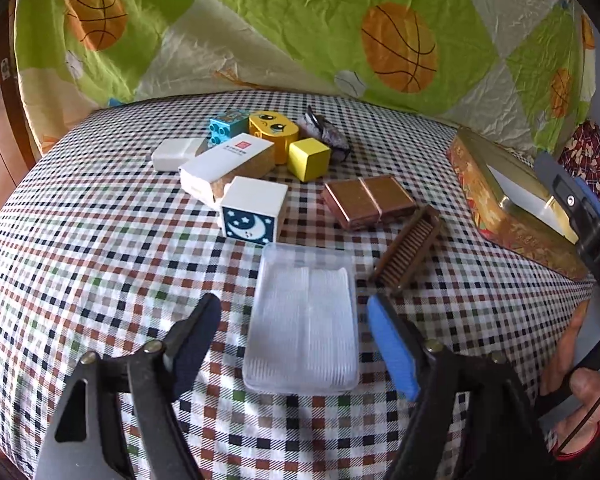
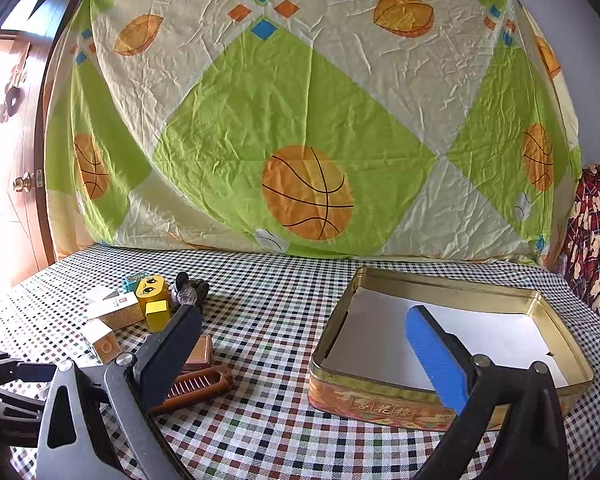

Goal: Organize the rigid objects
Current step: 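Grasp the clear plastic box with the left tool while the right tool grasps the brown comb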

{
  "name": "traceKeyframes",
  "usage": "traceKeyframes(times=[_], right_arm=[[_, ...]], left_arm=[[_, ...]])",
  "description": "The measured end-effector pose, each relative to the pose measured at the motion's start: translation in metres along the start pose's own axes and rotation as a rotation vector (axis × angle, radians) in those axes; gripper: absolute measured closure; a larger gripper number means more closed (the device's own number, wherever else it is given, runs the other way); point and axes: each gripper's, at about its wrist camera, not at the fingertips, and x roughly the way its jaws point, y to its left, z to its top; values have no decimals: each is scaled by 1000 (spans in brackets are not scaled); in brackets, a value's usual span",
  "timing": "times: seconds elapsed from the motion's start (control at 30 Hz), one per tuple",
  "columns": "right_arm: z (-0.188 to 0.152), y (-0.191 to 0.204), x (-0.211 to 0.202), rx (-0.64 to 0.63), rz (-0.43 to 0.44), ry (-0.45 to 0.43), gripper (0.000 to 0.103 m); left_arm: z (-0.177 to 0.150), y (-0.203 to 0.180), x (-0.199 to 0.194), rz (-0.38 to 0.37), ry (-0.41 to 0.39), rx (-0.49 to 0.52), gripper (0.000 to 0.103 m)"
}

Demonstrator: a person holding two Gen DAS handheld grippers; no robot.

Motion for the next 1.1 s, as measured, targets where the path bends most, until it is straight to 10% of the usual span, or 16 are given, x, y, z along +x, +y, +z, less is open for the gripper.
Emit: traceKeyframes(times=[0.13, 0.23, 0.4, 0.57, 0.93, 1.1], right_arm=[[-5, 3, 1, 34, 57, 85, 1], [-10, 14, 6, 27, 93, 161, 4], [-23, 29, 26, 113, 164, 329, 32], [-38, 49, 50, 230, 239, 463, 33], [-36, 112, 84, 37, 106, 564, 35], [-35, 84, 74, 1, 166, 565, 76]], left_arm=[[-5, -3, 0, 53, -13, 63, 26], [-11, -7, 8, 44, 10, 99, 48], [-16, -6, 2, 34, -32, 101, 49], [-10, 14, -32, 55, -141, 42, 49], [-7, 59, -53, 130, -164, -44, 49], [-13, 56, -49, 117, -153, -42, 49]])
